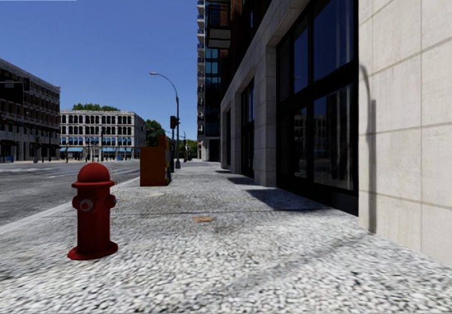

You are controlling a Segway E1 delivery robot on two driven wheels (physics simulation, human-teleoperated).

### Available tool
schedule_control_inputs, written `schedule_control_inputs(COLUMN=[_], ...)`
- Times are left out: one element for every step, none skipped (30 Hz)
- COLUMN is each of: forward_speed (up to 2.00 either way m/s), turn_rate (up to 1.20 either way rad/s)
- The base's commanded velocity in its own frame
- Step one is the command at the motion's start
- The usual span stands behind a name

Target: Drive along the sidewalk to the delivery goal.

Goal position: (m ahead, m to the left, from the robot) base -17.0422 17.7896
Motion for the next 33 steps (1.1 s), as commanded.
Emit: schedule_control_inputs(forward_speed=[2.00, 2.00, 2.00, 2.00, 2.00, 2.00, 2.00, 2.00, 2.00, 2.00, 2.00, 2.00, 2.00, 2.00, 2.00, 2.00, 2.00, 2.00, 2.00, 2.00, 2.00, 2.00, 2.00, 2.00, 2.00, 2.00, 2.00, 2.00, 2.00, 2.00, 2.00, 2.00, 2.00], turn_rate=[0.00, 0.00, 0.00, 0.00, 0.00, 0.00, 0.00, 0.00, 0.00, 0.00, 0.00, 0.00, 0.00, 0.11, 0.18, 0.18, 0.21, 0.22, 0.22, 0.22, 0.22, 0.22, 0.23, 0.23, 0.23, 0.23, 0.23, 0.23, 0.23, 0.23, 0.29, 0.29, 0.29])
